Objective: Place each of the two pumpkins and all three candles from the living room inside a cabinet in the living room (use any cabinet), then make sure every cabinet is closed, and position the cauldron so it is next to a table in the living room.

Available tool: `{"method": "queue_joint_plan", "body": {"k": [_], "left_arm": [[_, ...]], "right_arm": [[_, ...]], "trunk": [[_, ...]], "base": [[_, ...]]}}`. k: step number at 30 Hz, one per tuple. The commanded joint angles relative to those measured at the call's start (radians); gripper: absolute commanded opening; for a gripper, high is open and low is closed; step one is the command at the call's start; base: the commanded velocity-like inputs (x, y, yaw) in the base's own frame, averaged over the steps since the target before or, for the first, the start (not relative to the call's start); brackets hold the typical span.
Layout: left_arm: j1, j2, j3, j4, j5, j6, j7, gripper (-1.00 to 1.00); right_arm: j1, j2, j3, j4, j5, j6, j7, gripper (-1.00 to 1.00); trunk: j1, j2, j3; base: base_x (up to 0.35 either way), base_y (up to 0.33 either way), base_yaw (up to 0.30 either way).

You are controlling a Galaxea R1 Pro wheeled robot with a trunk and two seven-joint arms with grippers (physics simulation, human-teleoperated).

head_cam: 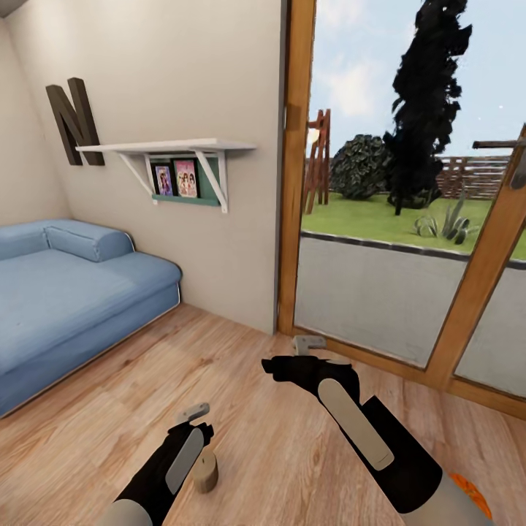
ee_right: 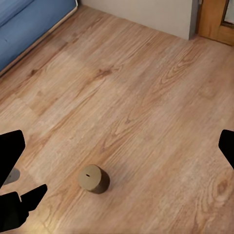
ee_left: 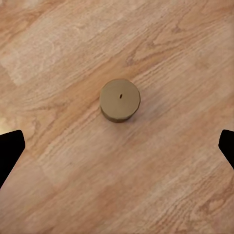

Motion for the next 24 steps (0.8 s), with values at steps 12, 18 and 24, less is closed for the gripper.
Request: {"method": "queue_joint_plan", "body": {"k": [12, 18, 24], "left_arm": [[-0.001, 0.001, -0.006, -0.002, 0.008, 0.002, 0.008, 1.00], [-0.001, 0.001, -0.008, -0.002, 0.008, 0.002, 0.008, 1.00], [-0.001, -0.006, -0.009, -0.002, 0.009, 0.002, 0.008, 1.00]], "right_arm": [[-0.001, -0.001, 0.002, 0.001, -0.014, 0.000, -0.010, 1.00], [-0.001, -0.001, 0.002, 0.001, -0.014, 0.000, -0.010, 1.00], [-0.001, -0.001, 0.002, 0.003, -0.015, 0.001, -0.010, 1.00]], "trunk": [[0.046, -0.085, -0.039], [0.069, -0.127, -0.058], [0.092, -0.169, -0.076]], "base": [[0.000, 0.000, 0.000], [0.000, 0.000, 0.000], [0.000, 0.000, 0.000]]}}
